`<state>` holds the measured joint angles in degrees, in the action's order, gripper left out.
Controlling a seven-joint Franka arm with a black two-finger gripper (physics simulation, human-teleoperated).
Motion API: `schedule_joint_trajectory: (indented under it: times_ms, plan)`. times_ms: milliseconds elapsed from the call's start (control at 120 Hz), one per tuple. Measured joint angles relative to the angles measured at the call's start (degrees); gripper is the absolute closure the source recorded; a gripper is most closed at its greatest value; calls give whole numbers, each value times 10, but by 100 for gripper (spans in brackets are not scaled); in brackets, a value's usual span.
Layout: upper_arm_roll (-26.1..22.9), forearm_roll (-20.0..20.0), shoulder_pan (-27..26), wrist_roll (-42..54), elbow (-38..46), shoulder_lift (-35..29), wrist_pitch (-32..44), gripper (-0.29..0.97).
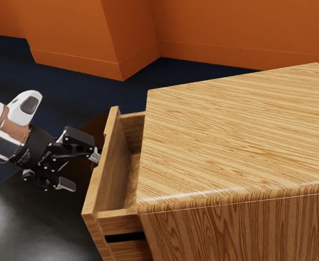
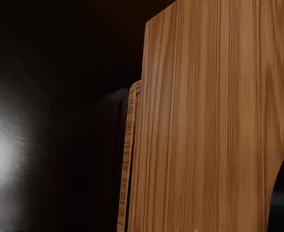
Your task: Pull the drawer handle with one arm to open the drawer
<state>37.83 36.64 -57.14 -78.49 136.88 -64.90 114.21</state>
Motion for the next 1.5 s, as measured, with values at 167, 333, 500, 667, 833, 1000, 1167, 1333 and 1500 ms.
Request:
schedule_joint_trajectory:
  times_ms: [167,333,500,667,833,1000,1167,1333,1500]
  plan:
    - [-14,-7,19,4,9,-11,-8,1]
    - [-28,-14,42,8,19,-33,-19,1]
    - [-36,-18,62,12,26,-52,-31,1]
    - [-41,-21,80,16,30,-67,-44,1]
    - [-48,-27,96,20,35,-71,-53,1]
    - [-67,-40,119,25,44,-78,-59,1]
    - [-79,-51,136,30,54,-101,-69,1]
    - [-69,-54,138,36,53,-107,-76,1]
    - [-51,-51,143,44,51,-113,-80,1]
